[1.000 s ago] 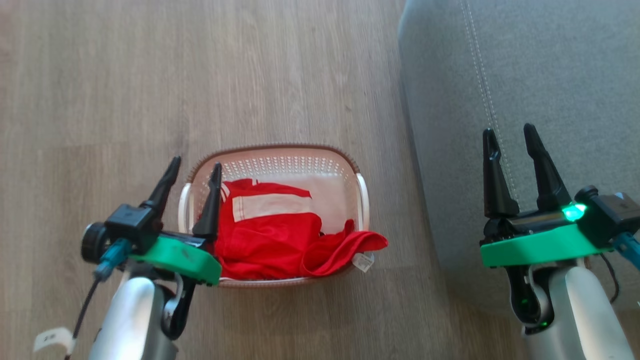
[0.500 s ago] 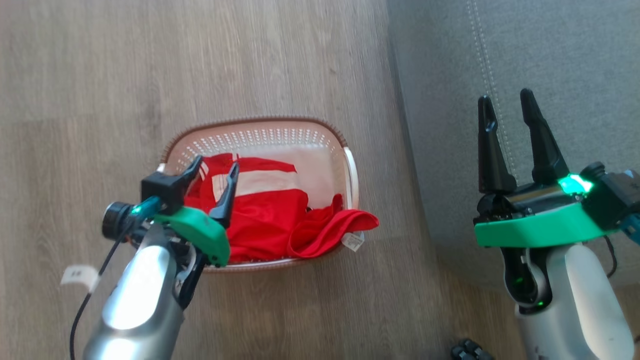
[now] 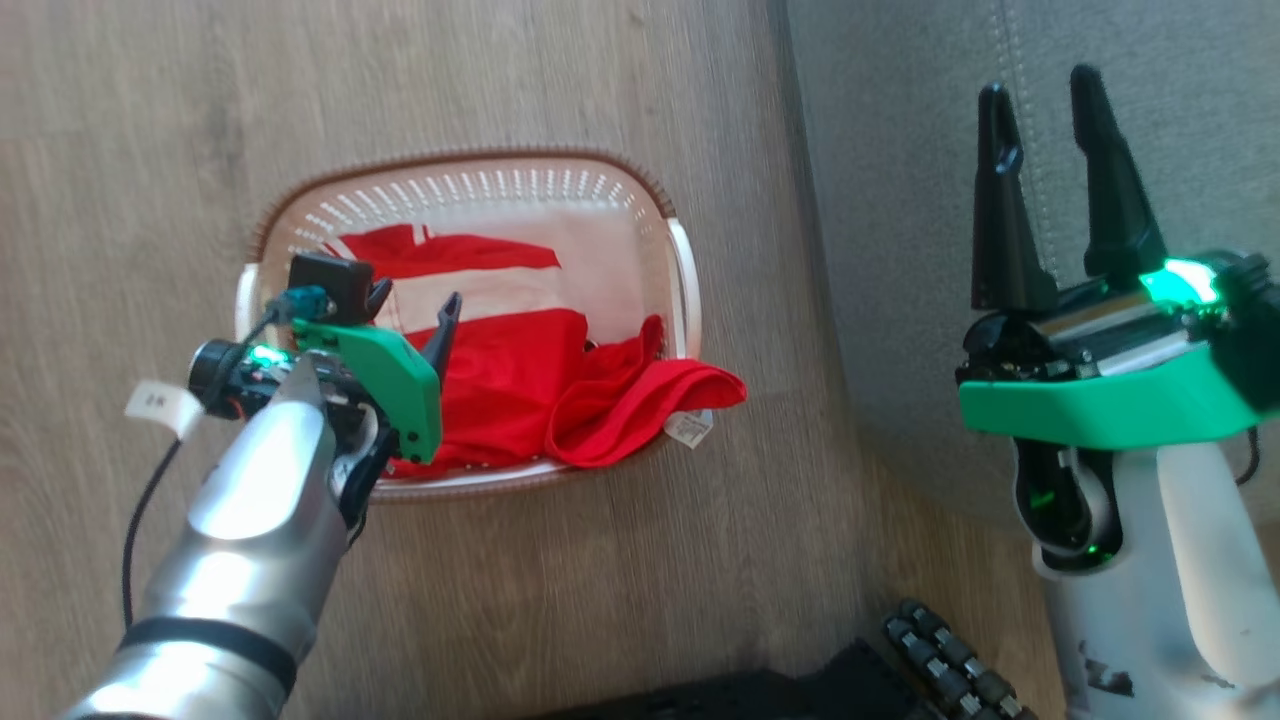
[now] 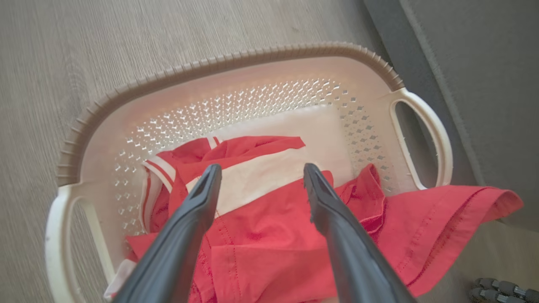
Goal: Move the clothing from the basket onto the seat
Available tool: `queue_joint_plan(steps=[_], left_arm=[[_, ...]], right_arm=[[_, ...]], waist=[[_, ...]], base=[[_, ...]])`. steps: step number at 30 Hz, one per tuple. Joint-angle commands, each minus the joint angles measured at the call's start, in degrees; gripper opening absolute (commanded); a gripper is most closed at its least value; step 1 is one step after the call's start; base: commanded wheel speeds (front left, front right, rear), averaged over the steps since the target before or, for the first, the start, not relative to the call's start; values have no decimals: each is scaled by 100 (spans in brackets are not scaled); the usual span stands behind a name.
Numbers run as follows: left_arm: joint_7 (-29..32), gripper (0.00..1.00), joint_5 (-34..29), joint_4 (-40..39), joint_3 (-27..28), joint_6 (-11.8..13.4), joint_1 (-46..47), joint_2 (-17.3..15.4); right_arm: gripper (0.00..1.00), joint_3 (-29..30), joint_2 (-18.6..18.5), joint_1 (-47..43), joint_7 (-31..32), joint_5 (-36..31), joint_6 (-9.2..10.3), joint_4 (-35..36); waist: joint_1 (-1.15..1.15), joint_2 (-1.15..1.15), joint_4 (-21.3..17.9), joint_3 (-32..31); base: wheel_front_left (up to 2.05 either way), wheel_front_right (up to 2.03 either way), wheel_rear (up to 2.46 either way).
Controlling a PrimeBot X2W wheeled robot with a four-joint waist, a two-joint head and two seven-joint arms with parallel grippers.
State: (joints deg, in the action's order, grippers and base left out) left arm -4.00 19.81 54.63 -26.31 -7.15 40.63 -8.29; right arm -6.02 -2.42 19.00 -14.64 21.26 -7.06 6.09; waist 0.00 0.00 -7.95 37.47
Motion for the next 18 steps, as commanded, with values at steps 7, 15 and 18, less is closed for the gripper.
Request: queue_joint_plan(steps=[7, 15, 18], left_arm=[[338, 100, 410, 524, -254, -34, 581, -178], [624, 100, 571, 1045, -566, -34, 979, -188], [765, 100, 667, 1261, -614, -34, 1087, -151]], right_arm=[[100, -185, -46, 175, -36, -57, -43, 525], [100, -269, -46, 315, -36, -68, -43, 823], [100, -294, -46, 340, -36, -48, -43, 893]], waist=[[0, 0, -132, 533], [0, 0, -232, 889], [0, 0, -282, 1006]], base=[[0, 0, 0], [0, 0, 0], [0, 0, 0]])
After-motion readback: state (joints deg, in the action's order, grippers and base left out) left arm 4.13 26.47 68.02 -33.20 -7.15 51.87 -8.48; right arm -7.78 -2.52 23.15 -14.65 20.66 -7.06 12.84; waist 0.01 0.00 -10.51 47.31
